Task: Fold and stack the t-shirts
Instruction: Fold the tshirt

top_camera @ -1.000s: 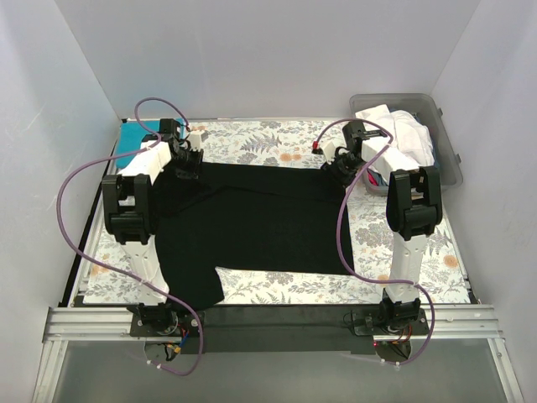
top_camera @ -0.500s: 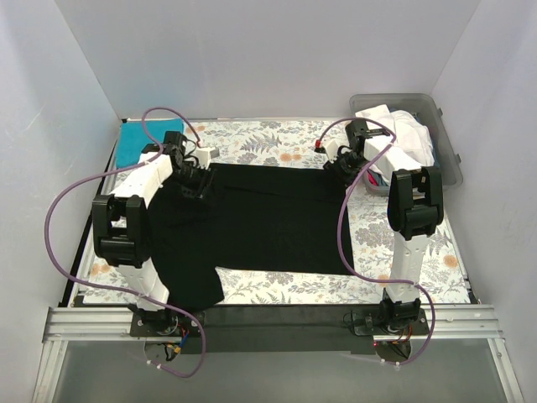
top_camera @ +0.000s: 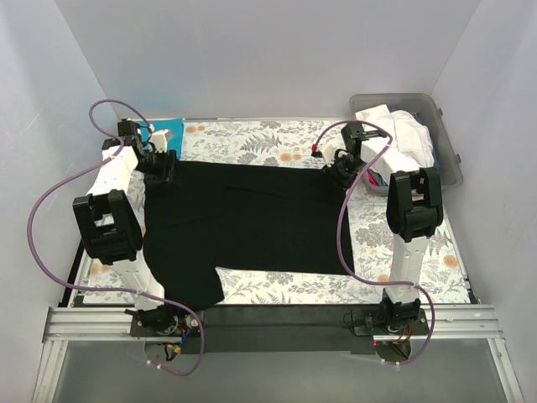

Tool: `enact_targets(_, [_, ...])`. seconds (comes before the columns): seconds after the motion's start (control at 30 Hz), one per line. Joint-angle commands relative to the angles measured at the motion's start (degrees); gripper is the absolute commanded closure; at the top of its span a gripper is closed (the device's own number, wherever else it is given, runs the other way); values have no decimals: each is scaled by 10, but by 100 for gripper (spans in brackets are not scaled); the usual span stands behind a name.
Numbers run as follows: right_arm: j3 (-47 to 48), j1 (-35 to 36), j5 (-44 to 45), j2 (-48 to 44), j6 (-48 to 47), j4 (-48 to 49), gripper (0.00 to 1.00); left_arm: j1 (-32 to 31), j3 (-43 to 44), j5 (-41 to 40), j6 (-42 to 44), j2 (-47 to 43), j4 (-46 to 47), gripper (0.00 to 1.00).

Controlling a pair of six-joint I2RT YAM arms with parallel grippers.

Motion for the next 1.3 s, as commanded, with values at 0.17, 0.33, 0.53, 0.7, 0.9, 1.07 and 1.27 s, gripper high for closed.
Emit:
enact_targets(0.17, [-22,18,65,-27,-24,-14,60,42,-64,-13,-42,-35,-33,51])
enact_targets(0.33, [-39,36,95,-26,-38,-4,60,44,-137,-17,-61,-67,-24,50])
enact_targets(0.53, [-40,36,118,-15,-38,20,60,49,-159,-35,-82,-79,-20,48])
enact_targets(0.7, [-41,37,125,-6,-40,21,61,56,-149,-53,-91,-71,-20,48])
enact_targets(0.9, [-32,46,75,-33,-24,18,63,62,-145,-46,-94,-48,-12,51])
enact_targets(1.07, [10,75,-67,-56,65,21,64,75,-94,-1,-110,-36,-9,56])
enact_targets(1.27, [83,113,-231,-15,226,85,61,77,-92,5,-111,-9,-13,60])
